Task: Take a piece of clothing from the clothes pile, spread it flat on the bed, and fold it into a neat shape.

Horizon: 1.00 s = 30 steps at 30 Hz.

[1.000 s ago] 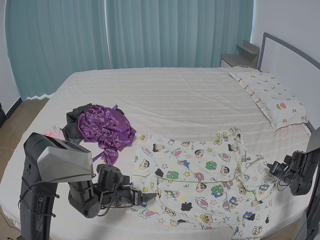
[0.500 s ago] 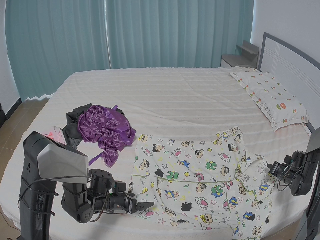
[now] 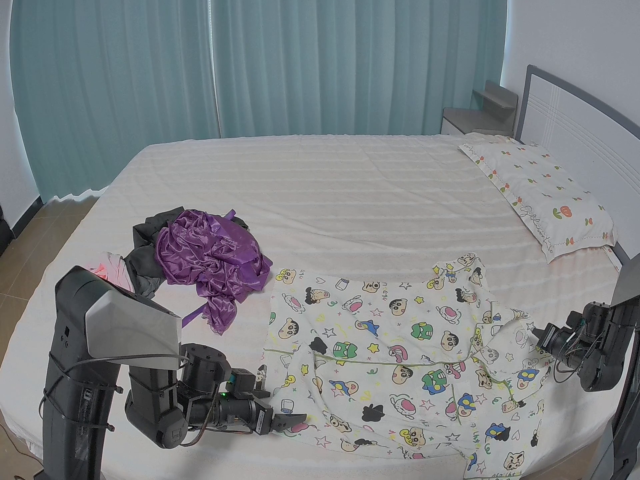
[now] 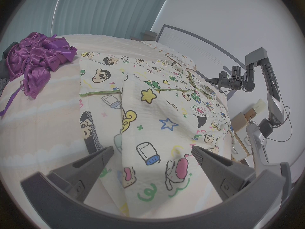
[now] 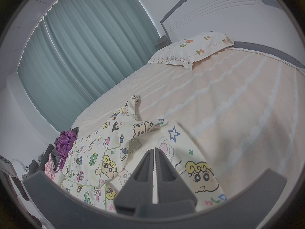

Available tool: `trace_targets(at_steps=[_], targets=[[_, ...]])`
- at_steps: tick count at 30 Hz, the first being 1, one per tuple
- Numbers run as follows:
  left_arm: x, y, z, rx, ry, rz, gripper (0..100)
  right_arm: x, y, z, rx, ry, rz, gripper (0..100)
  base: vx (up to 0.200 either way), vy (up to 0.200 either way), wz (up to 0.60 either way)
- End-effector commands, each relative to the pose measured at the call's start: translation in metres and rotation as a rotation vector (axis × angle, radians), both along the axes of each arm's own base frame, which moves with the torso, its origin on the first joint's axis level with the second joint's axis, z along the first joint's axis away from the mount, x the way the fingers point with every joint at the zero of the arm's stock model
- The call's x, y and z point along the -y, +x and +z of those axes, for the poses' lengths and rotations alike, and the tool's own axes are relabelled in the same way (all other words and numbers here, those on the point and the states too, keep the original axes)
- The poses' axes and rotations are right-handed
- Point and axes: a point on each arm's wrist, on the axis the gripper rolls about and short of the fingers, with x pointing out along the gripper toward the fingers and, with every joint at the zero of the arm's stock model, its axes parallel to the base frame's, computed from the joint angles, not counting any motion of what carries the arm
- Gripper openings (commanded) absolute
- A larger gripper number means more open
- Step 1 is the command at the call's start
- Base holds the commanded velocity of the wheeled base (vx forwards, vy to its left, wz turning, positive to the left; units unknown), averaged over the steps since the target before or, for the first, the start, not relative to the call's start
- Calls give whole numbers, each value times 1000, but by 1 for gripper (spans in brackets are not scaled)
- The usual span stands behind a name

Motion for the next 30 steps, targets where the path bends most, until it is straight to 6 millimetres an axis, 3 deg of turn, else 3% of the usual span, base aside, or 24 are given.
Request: trace_targets(at_steps=[1, 2, 3, 12, 20, 30], targets=[[2, 4, -1, 5, -4, 1, 100, 0, 1, 1, 13, -4, 1, 0, 0, 0, 0], [2, 4, -1, -1, -2, 1, 100, 1, 1, 1, 13, -4, -1, 0, 0, 0, 0], [2, 4, -1, -1, -2, 1, 0, 1, 1, 1, 13, -4, -1, 0, 0, 0, 0], [-1, -5, -3, -32, 13, -1, 0, 1, 1, 1, 15, -5, -1, 0, 0, 0, 0], [-3, -18, 9, -7, 8, -14, 0, 0, 1, 2, 16, -4, 0, 0, 0, 0, 0], [26, -56, 15, -2, 6, -169, 0, 0, 0, 3, 18, -6, 1, 0, 0, 0, 0]])
